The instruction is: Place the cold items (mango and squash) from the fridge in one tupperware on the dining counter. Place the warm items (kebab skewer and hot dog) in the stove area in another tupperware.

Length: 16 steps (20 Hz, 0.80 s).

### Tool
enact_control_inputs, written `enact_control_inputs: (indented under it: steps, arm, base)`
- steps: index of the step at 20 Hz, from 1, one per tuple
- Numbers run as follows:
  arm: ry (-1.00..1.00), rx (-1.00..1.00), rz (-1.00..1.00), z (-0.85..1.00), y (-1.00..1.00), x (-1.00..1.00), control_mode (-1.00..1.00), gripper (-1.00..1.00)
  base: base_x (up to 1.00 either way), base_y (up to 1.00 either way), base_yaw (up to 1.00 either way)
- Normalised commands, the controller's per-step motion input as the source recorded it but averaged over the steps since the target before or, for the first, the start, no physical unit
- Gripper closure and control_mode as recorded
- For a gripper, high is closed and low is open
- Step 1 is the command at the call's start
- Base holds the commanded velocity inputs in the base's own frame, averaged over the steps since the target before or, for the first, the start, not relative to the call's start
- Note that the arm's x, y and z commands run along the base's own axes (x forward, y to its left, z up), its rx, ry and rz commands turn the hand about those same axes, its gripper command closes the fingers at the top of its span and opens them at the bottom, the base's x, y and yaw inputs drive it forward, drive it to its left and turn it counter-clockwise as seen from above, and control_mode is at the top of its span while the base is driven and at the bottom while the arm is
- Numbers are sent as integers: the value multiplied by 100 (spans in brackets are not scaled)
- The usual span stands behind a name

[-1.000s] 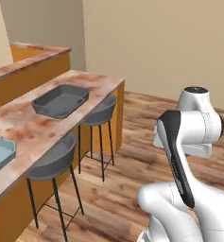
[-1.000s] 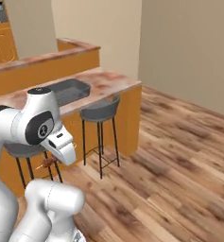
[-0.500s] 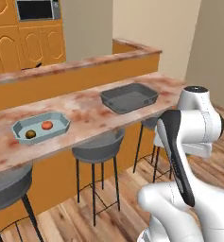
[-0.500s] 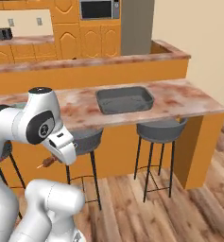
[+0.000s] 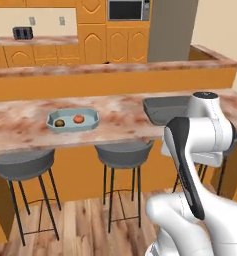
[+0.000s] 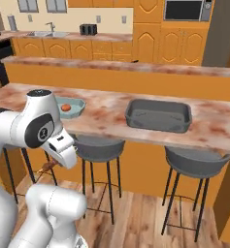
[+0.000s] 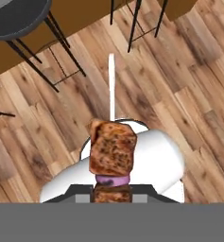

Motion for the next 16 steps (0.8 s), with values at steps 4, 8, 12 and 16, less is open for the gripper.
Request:
enact_control_inputs:
  steps: [4, 8, 12, 16]
  arm:
    - [0, 0, 0, 0, 0, 0, 100, 100]
    - [0, 0, 0, 0, 0, 0, 100, 100]
    - [0, 0, 0, 0, 0, 0, 100, 100]
    - [0, 0, 0, 0, 0, 0, 100, 100]
  base:
    - [18, -96, 16]
    - [40, -41, -50]
    - [65, 0, -59]
    - [69, 4, 2]
